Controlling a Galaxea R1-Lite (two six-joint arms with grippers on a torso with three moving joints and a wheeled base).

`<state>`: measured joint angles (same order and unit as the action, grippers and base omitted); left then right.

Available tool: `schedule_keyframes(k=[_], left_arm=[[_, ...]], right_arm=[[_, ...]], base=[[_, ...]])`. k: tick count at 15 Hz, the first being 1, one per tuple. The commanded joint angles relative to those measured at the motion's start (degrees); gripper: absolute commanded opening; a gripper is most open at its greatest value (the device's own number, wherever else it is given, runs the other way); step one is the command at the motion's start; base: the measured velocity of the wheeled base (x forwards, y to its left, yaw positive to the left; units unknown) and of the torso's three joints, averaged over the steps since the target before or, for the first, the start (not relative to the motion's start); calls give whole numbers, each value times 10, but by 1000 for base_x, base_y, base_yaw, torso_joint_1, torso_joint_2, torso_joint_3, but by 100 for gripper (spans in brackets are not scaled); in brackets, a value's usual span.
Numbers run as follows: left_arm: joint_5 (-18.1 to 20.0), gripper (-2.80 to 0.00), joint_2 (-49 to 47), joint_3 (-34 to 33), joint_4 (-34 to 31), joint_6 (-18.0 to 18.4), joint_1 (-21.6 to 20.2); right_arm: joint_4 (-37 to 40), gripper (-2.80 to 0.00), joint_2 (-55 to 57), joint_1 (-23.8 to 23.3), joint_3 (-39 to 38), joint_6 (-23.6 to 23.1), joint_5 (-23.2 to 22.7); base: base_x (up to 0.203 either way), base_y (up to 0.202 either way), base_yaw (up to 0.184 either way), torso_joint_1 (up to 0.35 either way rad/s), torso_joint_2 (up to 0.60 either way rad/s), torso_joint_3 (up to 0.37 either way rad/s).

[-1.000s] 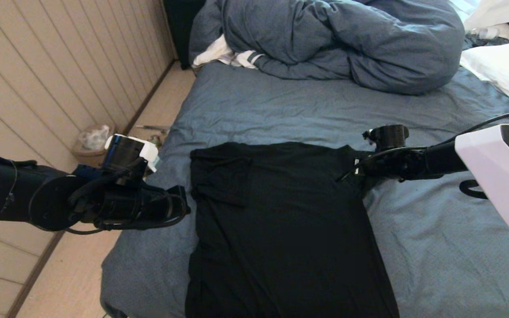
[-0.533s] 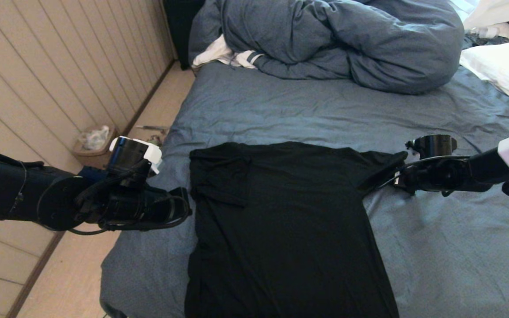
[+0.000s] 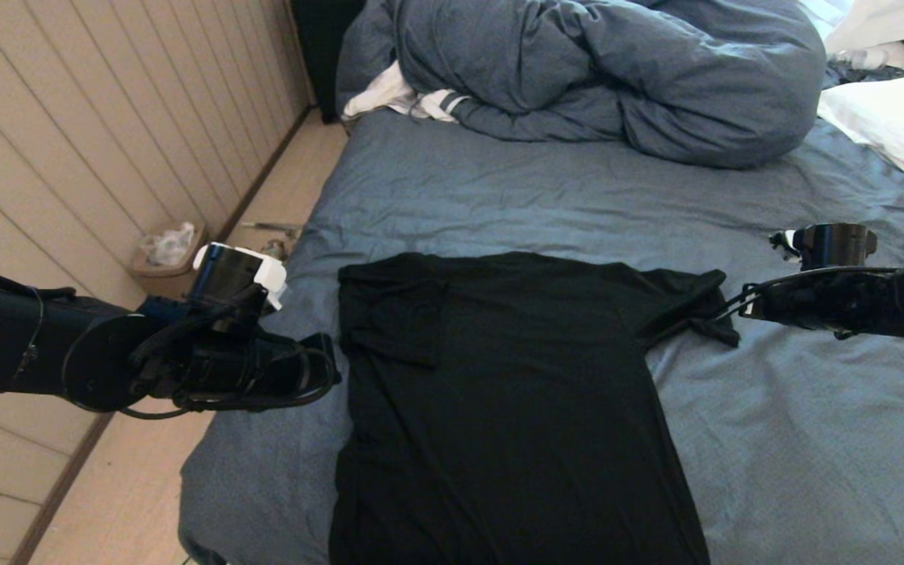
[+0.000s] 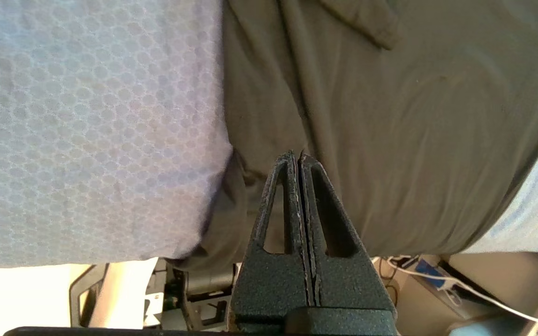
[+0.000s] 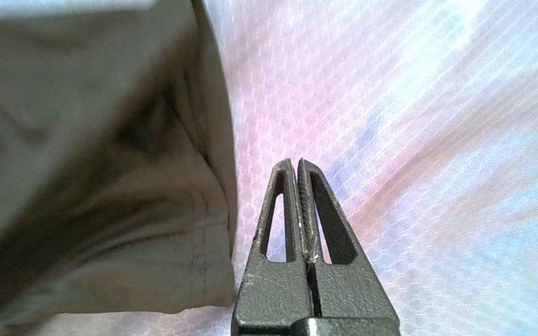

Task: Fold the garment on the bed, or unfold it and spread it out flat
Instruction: Unford the black T-shirt

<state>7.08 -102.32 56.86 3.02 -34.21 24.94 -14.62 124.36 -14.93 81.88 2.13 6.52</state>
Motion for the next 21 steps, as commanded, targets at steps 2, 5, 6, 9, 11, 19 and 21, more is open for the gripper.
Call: schedule_keyframes(k=[2, 5, 6, 9, 11, 19, 21], left_arm=[[0, -280, 3, 1, 1, -2, 0], [-3, -280, 6, -7, 3, 7, 0], [-5, -280, 5, -8, 20, 13, -1], [-3, -280, 1, -51, 129, 22, -2], [-2, -280, -2, -70, 163, 35, -2], [-2, -280, -9, -67, 167, 34, -2], [-3, -280, -9, -67, 167, 33, -2]], right_arm=[[2, -280, -30, 12, -1, 4, -3], [3, -280, -30, 73, -4, 17, -3], [3, -280, -24, 96, -3, 24, -3], [2, -280, 20, 134, 11, 38, 0], [3, -280, 50, 141, 27, 41, 2], [-1, -280, 43, 101, -12, 47, 2], [-1, -280, 29, 81, -21, 44, 0]], base=[[0, 0, 0, 0, 0, 0], [0, 0, 0, 0, 0, 0], [0, 0, 0, 0, 0, 0], [0, 0, 0, 0, 0, 0], [0, 0, 0, 0, 0, 0], [0, 0, 0, 0, 0, 0], [0, 0, 0, 0, 0, 0]])
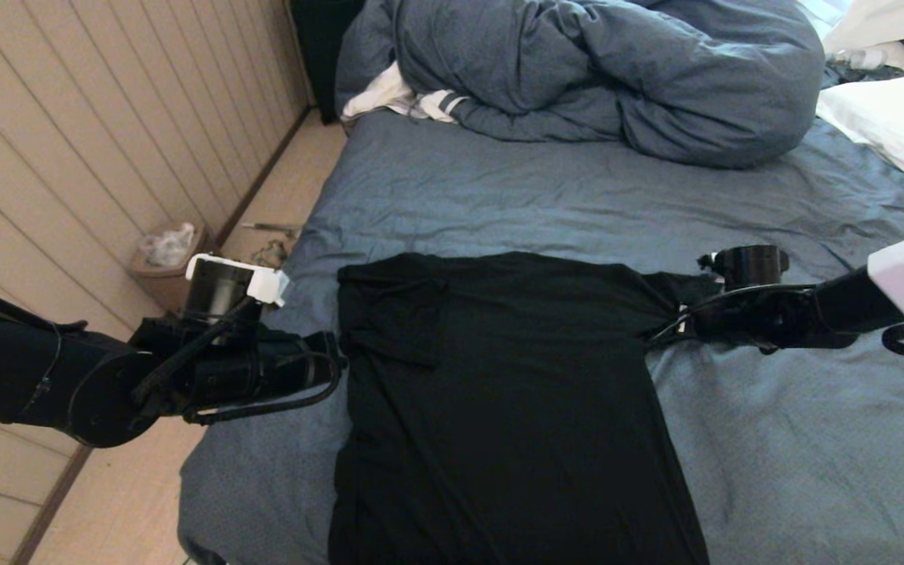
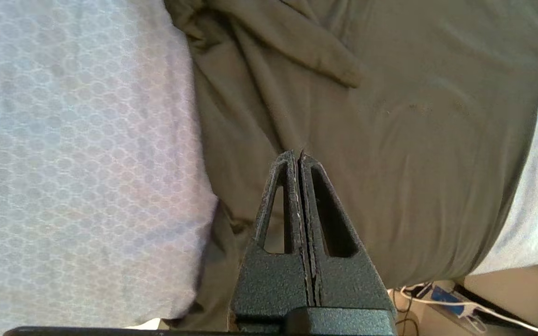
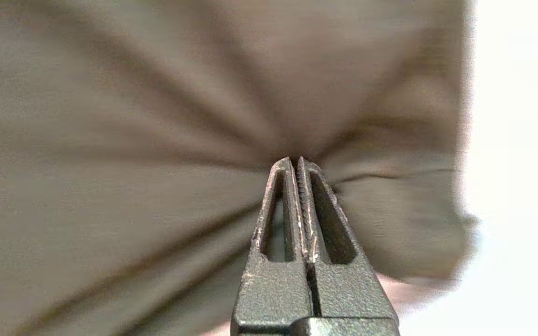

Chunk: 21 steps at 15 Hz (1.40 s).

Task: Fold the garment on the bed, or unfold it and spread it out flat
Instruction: Unford the black T-shirt

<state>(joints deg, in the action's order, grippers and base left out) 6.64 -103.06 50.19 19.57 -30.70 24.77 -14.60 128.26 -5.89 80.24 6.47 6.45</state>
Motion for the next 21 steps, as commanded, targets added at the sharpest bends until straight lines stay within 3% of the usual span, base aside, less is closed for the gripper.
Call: schedule_keyframes(k=[1, 8, 12, 15, 17, 18, 19, 20, 21], left_arm=[[-1, -280, -1, 1, 2, -2, 0], [-2, -280, -4, 8, 1, -4, 0], [-4, -280, -39, 87, -32, 0, 0], [-4, -280, -68, 135, -80, 33, 26], [-20, -280, -96, 155, -86, 46, 62], [-47, -280, -116, 171, -92, 57, 74], [-78, -69, -132, 183, -96, 68, 84], [-98, 0, -146, 193, -96, 78, 92], [-120, 0, -157, 205, -94, 87, 104]], right_arm=[[-2, -280, -16, -20, -5, -1, -1], [1, -280, -62, -48, -3, 1, -10], [4, -280, -140, -45, -45, 37, -26], [4, -280, -188, -43, -117, 80, -38], [3, -280, -232, -42, -194, 110, -99], [2, -280, -250, -41, -223, 124, -137], [0, -280, -257, -40, -239, 139, -158], [-1, -280, -255, -40, -240, 140, -165], [-1, -280, -255, -43, -241, 140, -171]], base=[[0, 0, 0, 0, 0, 0], [0, 0, 0, 0, 0, 0], [0, 0, 0, 0, 0, 0], [0, 0, 0, 0, 0, 0], [0, 0, 0, 0, 0, 0], [0, 0, 0, 0, 0, 0], [0, 0, 0, 0, 0, 0], [0, 0, 0, 0, 0, 0], [0, 0, 0, 0, 0, 0]])
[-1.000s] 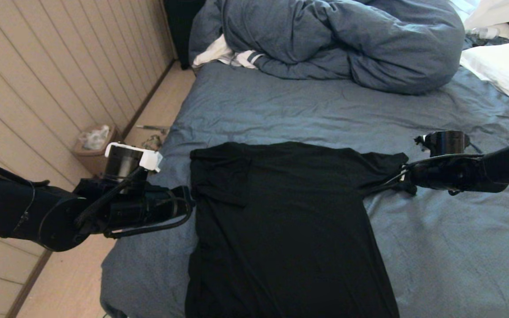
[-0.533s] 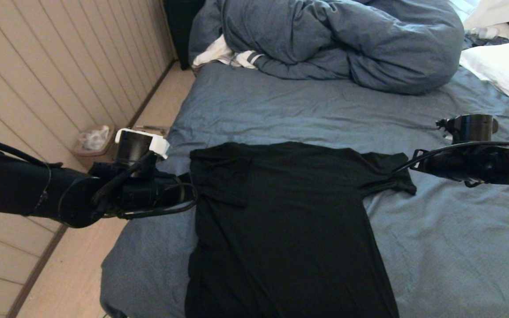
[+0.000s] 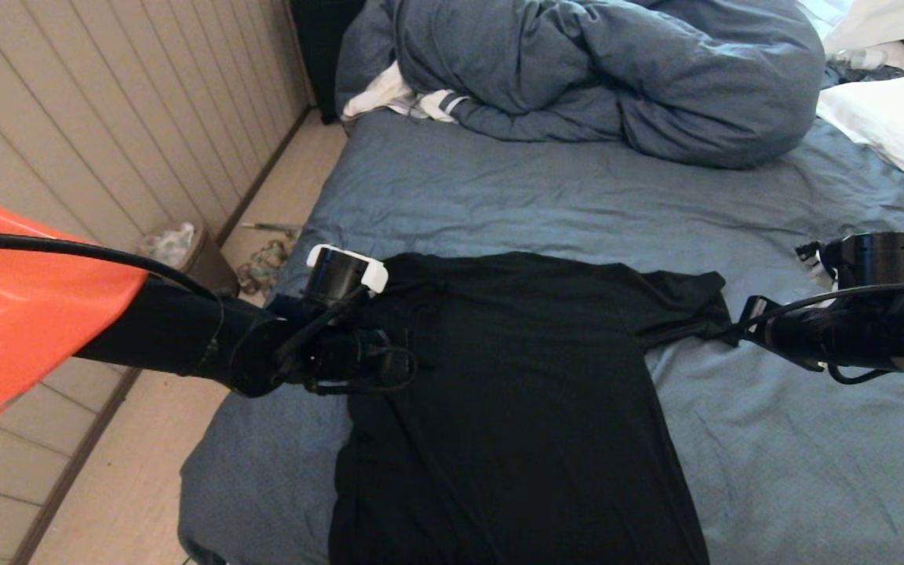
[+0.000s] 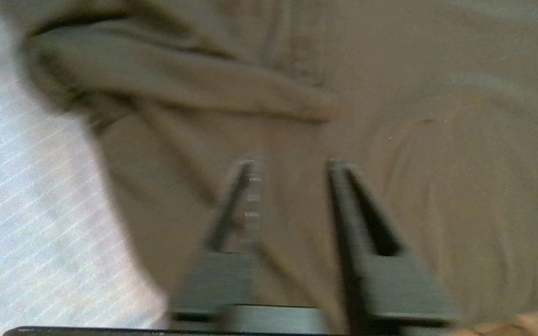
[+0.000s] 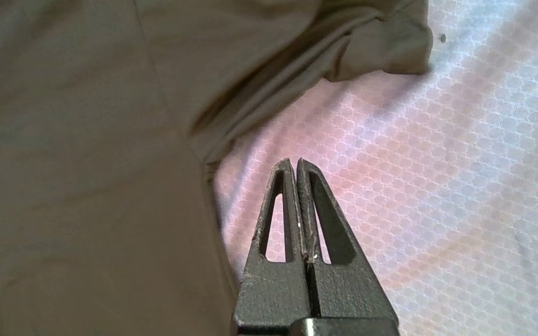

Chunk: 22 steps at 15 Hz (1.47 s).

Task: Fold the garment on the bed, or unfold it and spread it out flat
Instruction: Unford the black T-shirt

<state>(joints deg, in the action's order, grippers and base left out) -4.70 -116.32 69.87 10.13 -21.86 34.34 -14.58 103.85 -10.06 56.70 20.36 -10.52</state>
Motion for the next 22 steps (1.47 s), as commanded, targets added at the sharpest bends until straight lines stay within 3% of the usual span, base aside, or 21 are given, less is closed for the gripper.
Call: schedule_keyframes(k=[1, 10, 15, 16, 17, 22], left_arm=[[-19, 0, -35, 20, 2, 3, 14], [-58, 0, -170, 162, 0, 15, 22], [-65, 0, -181, 171, 2, 22, 18], [-69, -235, -181, 172, 2, 21, 18], [-80, -280, -184, 177, 2, 21, 16], [-89, -280, -176, 185, 2, 19, 12]], right_arm=[[-1, -280, -12, -5, -5, 1, -7], [-1, -280, 4, -7, 0, -1, -20], [-2, -280, 12, -8, 3, -1, -20], [-2, -280, 13, -9, 3, -1, -20], [-5, -280, 14, -12, 3, -1, -20], [-25, -280, 18, -13, -2, -2, -19]], base=[[0, 0, 0, 0, 0, 0], [0, 0, 0, 0, 0, 0], [0, 0, 0, 0, 0, 0], [0, 0, 0, 0, 0, 0], [0, 0, 0, 0, 0, 0], [0, 0, 0, 0, 0, 0]])
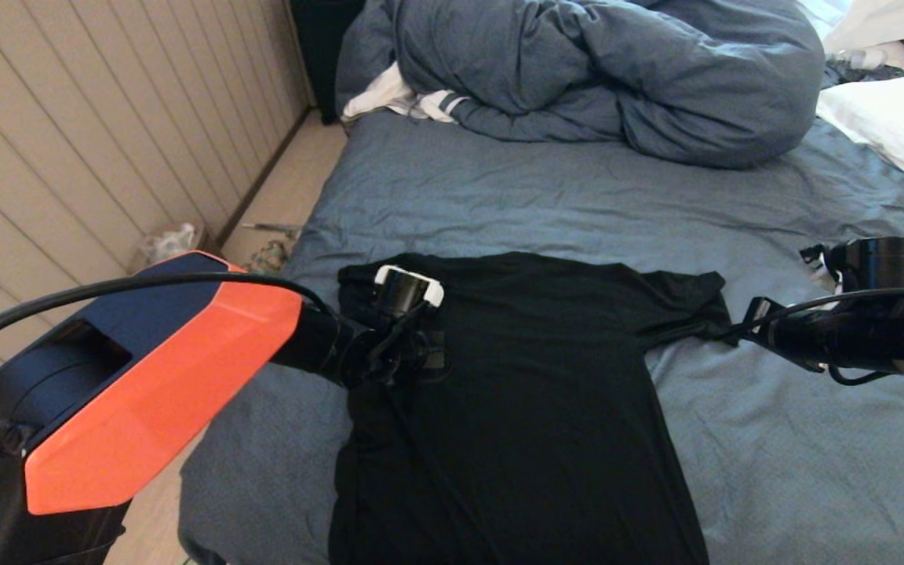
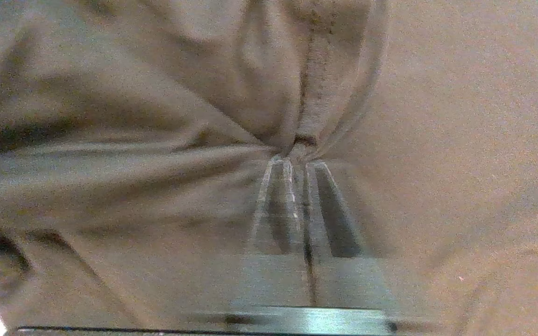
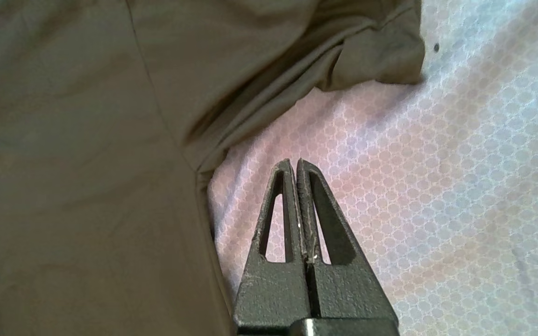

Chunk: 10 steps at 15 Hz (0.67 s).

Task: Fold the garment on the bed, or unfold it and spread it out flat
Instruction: Unford the black T-shirt

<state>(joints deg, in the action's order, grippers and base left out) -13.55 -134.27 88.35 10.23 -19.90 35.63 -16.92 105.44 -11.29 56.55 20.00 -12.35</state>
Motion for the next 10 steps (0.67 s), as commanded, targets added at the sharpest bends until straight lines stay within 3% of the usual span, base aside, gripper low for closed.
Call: schedule_keyframes(k=[1, 6, 10], left_arm=[[-1, -280, 5, 0, 1, -1, -4], [-7, -280, 28, 4, -3, -1, -23], [-4, -280, 91, 2, -5, -1, -102]], right_arm=[[-1, -280, 2, 0, 0, 0, -1], [-1, -280, 0, 0, -2, 1, 0], [-1, -280, 0, 0, -2, 1, 0]], base=[[0, 0, 0, 0, 0, 0], [0, 0, 0, 0, 0, 0], [0, 0, 0, 0, 0, 0]])
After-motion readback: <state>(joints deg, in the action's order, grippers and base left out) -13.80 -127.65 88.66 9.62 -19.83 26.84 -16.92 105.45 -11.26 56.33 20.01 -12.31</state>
